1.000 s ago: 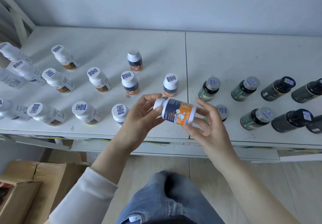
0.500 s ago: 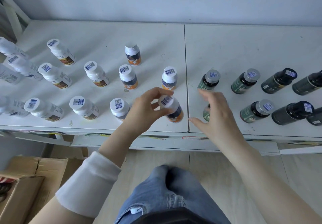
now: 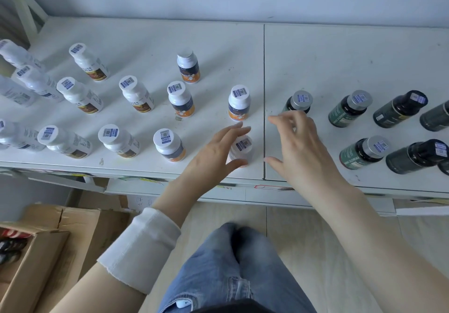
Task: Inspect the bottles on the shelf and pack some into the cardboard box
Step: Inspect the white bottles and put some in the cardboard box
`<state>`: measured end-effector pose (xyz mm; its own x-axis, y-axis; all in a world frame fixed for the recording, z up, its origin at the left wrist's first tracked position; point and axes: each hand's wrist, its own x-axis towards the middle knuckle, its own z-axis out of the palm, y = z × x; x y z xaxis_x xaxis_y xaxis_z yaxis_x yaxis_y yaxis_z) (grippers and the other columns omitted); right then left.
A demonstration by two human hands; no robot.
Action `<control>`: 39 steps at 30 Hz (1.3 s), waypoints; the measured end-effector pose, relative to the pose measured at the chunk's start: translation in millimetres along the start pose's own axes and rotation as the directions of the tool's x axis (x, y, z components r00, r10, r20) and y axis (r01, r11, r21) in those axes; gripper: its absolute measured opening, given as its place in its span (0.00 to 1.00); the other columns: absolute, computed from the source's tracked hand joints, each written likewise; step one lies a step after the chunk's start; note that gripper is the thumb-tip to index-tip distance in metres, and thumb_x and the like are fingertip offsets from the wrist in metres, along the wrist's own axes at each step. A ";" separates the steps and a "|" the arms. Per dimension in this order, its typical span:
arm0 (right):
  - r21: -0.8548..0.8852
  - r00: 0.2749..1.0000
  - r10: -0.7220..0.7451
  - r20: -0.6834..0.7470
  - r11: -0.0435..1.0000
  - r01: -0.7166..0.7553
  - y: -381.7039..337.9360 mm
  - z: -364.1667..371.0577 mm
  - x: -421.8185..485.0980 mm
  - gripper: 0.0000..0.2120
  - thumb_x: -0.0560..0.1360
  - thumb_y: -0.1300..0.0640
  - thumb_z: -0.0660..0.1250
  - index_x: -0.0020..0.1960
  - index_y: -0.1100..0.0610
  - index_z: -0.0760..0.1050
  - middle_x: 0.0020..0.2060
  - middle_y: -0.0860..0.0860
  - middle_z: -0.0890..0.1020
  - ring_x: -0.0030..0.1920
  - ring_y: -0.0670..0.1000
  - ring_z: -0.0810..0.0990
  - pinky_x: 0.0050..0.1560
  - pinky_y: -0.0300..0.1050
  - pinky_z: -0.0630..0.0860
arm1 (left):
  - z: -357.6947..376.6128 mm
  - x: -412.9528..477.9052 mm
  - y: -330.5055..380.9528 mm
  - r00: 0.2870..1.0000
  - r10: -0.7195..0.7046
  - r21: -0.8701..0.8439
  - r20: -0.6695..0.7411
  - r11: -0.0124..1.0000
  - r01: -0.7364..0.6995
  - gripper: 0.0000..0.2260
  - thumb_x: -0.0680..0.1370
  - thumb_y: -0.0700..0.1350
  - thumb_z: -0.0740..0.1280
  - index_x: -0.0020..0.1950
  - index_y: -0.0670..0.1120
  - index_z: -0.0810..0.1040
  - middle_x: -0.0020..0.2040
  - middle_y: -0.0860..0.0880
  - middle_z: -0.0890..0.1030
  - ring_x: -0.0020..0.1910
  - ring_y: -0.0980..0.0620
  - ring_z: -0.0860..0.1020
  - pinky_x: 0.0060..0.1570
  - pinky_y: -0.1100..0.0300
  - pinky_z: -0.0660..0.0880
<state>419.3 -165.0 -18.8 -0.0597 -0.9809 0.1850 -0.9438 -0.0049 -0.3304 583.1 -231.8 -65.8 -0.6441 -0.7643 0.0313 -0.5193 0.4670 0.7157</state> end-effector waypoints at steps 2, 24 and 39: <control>0.008 1.000 -0.027 -0.010 1.000 0.027 -6.1 0.2 2.6 0.35 0.56 0.65 0.80 0.60 0.65 0.72 0.53 0.64 0.75 0.52 0.66 0.75 0.44 0.51 0.74 | -15.2 -5.5 0.1 0.996 -0.023 0.094 -0.089 0.995 0.031 0.29 0.73 0.45 0.71 0.71 0.50 0.64 0.72 0.51 0.65 0.69 0.54 0.64 0.61 0.63 0.64; 0.876 0.979 0.141 0.149 0.439 -0.197 -128.0 46.0 -0.5 0.21 0.69 0.64 0.70 0.56 0.46 0.72 0.58 0.52 0.75 0.59 0.48 0.76 0.52 0.38 0.76 | -112.9 -72.8 -65.3 0.957 -0.283 -0.851 0.067 0.485 0.203 0.13 0.73 0.45 0.64 0.56 0.46 0.73 0.51 0.51 0.81 0.51 0.52 0.79 0.48 0.60 0.77; 0.942 0.910 0.306 0.278 0.097 -0.321 -134.1 46.3 1.6 0.22 0.67 0.58 0.74 0.58 0.52 0.70 0.55 0.54 0.76 0.49 0.45 0.81 0.45 0.42 0.79 | -124.0 -74.0 -65.8 0.989 -0.145 -0.841 0.041 0.530 0.112 0.18 0.69 0.45 0.70 0.58 0.52 0.74 0.57 0.55 0.80 0.59 0.53 0.76 0.58 0.56 0.75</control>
<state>560.8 -174.9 -17.1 -0.2530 -0.9485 -0.1903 0.2334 0.1311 -0.9635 734.6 -261.1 -28.7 -0.5844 -0.8051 -0.1009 0.1246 -0.2119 0.9693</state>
